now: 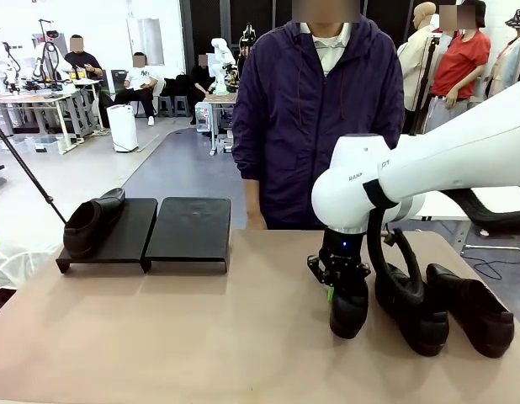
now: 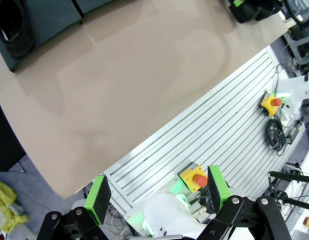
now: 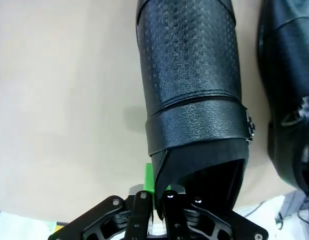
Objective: Organize the shoes by placing them on the stand.
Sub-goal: Pick up one Shoe and place it in the middle of the table.
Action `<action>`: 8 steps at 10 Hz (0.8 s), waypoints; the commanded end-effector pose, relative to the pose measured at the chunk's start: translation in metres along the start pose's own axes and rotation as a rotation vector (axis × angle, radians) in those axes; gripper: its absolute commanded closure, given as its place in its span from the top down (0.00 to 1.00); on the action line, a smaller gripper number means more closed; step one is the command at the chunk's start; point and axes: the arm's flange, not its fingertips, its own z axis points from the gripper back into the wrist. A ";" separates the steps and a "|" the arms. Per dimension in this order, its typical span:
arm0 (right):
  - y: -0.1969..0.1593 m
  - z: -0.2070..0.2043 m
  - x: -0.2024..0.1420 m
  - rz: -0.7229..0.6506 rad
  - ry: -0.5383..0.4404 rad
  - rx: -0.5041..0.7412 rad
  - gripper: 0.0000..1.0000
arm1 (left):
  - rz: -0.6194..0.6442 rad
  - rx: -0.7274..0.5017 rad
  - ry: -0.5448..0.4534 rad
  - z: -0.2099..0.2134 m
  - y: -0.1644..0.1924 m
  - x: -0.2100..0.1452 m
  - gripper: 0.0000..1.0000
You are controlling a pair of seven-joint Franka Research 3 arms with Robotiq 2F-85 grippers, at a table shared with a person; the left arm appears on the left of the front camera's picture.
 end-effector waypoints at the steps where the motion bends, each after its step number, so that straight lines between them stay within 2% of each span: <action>1: 0.010 0.054 -0.039 -0.016 -0.021 -0.047 0.00 | 0.010 0.006 0.008 0.002 0.000 -0.001 1.00; 2: 0.020 0.072 -0.066 0.006 -0.012 -0.018 0.00 | 0.010 0.006 0.008 0.002 0.000 -0.001 1.00; 4: 0.059 0.083 -0.107 0.135 0.011 -0.016 0.00 | 0.010 0.006 0.008 0.002 0.000 -0.001 1.00; 5: 0.086 0.082 -0.121 0.192 -0.009 -0.021 0.00 | 0.010 0.006 0.008 0.002 0.000 -0.001 1.00; 8: 0.180 0.066 -0.146 0.343 0.075 -0.083 0.00 | 0.010 0.006 0.008 0.002 0.000 -0.001 1.00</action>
